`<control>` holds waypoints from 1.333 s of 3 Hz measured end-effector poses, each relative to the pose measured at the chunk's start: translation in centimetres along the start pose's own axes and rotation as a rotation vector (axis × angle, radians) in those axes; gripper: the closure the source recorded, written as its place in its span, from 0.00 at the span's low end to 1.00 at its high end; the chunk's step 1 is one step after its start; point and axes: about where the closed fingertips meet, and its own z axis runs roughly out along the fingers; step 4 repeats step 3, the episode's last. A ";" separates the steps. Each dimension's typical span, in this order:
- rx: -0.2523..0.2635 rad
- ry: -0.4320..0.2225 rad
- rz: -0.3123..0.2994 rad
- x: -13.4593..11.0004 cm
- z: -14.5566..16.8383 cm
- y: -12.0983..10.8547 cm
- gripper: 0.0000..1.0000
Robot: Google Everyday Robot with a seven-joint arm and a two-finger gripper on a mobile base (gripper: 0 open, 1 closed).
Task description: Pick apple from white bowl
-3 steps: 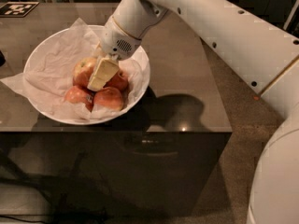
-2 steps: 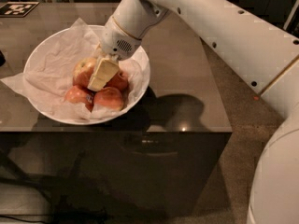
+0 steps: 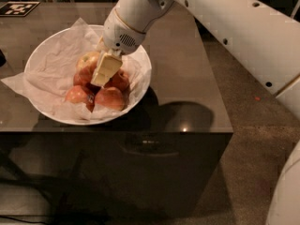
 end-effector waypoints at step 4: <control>0.148 0.013 -0.043 -6.6 -8.3 0.4 1.00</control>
Offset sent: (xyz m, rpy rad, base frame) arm -0.0100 -0.0162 0.1043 0.0078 -0.1560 -0.0743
